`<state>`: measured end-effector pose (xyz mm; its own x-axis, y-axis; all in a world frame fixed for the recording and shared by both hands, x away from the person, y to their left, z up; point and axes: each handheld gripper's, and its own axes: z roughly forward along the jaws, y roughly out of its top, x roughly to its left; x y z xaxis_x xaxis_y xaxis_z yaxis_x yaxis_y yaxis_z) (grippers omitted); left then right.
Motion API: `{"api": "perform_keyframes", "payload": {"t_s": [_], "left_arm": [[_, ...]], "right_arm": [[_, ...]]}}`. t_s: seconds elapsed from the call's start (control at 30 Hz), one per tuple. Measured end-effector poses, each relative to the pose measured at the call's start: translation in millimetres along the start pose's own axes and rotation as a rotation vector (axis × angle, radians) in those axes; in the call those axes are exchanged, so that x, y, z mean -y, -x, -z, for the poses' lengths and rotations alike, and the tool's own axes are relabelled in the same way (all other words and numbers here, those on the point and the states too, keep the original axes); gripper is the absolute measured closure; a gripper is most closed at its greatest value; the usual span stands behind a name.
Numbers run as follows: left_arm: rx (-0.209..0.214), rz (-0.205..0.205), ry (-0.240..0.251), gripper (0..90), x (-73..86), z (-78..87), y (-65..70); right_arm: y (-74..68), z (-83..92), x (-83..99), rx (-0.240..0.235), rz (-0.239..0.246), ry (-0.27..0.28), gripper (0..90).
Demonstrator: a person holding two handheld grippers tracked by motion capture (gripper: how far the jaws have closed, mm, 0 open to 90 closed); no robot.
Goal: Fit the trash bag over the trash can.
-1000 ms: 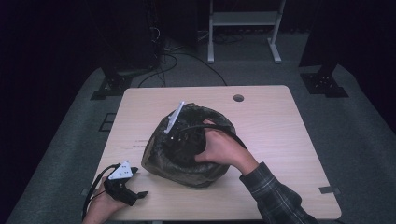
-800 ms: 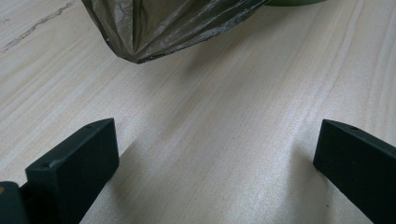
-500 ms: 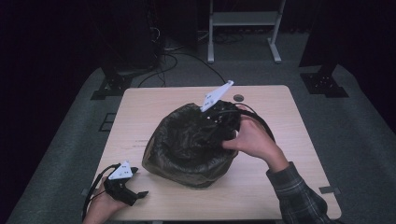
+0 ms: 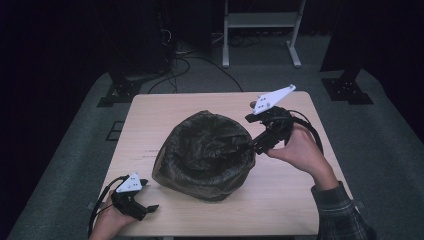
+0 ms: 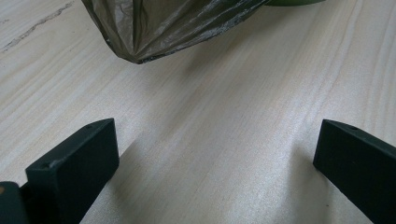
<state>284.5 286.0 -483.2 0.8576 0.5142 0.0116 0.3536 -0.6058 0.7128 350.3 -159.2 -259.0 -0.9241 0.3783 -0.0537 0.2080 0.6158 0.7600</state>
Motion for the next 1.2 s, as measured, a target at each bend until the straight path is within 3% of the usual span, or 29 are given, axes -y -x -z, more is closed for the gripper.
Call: {"api": "perform_keyframes", "payload": {"t_s": [0.6,1.2], "left_arm": [[-0.001,0.0,0.0,0.0,0.0,0.0,0.0],[-0.003,0.004,0.001,0.0,0.0,-0.1,0.0]], "right_arm": [[-4.0,7.6,62.6,0.003,-0.081,0.052,10.1],[-18.9,-21.0,121.6,-0.028,-0.115,0.03,10.1]]}}
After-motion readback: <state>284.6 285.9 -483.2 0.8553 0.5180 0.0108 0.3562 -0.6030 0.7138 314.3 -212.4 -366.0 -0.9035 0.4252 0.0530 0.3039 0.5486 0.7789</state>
